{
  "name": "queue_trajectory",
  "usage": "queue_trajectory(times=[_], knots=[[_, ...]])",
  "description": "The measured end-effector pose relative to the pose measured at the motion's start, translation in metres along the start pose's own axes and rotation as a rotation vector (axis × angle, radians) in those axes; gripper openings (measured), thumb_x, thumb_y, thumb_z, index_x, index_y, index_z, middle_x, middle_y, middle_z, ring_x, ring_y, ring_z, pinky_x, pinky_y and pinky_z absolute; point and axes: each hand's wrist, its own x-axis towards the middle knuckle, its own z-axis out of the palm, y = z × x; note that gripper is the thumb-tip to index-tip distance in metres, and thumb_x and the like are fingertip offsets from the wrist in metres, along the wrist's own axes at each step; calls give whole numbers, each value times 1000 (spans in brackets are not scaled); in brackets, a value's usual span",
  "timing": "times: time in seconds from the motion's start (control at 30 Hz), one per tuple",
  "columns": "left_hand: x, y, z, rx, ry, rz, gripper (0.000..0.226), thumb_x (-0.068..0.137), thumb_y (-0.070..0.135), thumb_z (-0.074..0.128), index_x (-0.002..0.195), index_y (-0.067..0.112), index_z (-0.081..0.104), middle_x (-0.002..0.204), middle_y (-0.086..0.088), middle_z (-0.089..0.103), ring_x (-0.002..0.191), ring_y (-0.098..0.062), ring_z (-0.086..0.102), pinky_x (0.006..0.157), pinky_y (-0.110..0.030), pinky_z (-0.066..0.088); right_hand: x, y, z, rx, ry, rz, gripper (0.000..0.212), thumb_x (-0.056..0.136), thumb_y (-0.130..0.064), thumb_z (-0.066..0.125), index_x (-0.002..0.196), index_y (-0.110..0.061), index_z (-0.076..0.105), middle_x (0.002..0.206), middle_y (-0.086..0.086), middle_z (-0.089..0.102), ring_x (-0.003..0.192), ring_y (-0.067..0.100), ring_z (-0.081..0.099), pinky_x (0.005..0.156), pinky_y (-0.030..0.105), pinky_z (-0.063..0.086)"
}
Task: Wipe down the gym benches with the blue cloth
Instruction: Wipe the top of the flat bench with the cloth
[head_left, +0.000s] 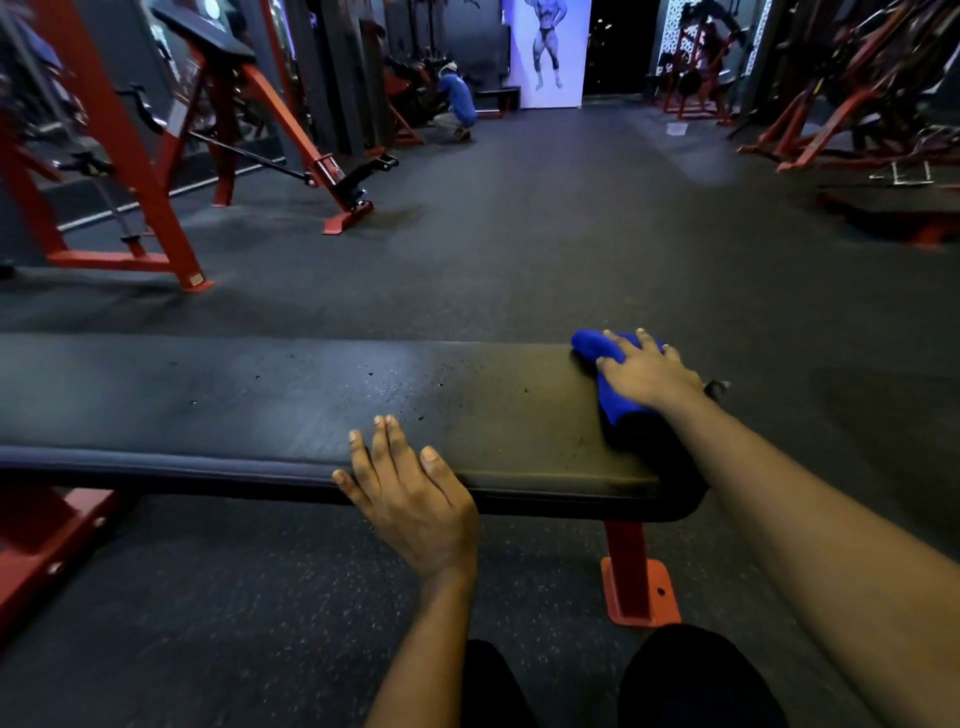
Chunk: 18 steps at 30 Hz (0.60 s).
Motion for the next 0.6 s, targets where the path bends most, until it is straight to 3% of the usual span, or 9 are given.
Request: queue_trajectory(times=[0.07, 0.23, 0.33, 0.4, 0.53, 0.6], knots=[[-1, 0, 1, 0, 2, 3, 54, 96, 28, 31, 139, 2, 50, 144, -11, 51, 144, -30, 29, 122, -49, 3, 3, -10, 1, -35, 39, 16, 60, 99, -54, 30, 154, -43, 12, 166, -5, 0, 151, 33, 6, 118, 54, 15], [-1, 0, 4, -19, 24, 9, 52, 95, 26, 33, 137, 2, 52, 143, -11, 52, 144, -30, 30, 122, -48, 2, 15, 19, 12, -104, -9, -232, 63, 94, -60, 25, 154, -44, 12, 166, -1, 6, 152, 21, 2, 123, 47, 5], [0, -1, 4, -11, 21, 14, 52, 94, 25, 34, 137, 2, 52, 143, -11, 52, 143, -31, 31, 122, -49, 2, 24, 3, -2, -26, -6, -93, 58, 101, -47, 32, 156, -36, 18, 165, -1, 10, 152, 24, 10, 121, 43, 10], [-1, 0, 4, -6, 25, 21, 52, 94, 24, 34, 137, 2, 52, 143, -11, 52, 143, -32, 31, 121, -50, 3, 23, -11, 0, -44, 54, -47, 58, 99, -47, 34, 155, -40, 20, 165, -6, 10, 151, 28, 12, 120, 50, 14], [-1, -3, 5, -9, 26, 20, 52, 94, 24, 34, 137, 2, 52, 143, -10, 52, 143, -31, 30, 121, -50, 2, 20, 12, 7, -108, -13, -304, 54, 100, -47, 36, 151, -50, 20, 164, -14, 10, 152, 23, 7, 122, 52, 9], [0, -2, 6, 2, 23, 19, 52, 94, 25, 34, 137, 2, 52, 143, -10, 52, 143, -31, 30, 121, -50, 2, 31, 18, -2, -79, -70, -307, 56, 91, -58, 34, 146, -56, 24, 163, -12, 14, 151, 21, 12, 121, 52, 12]])
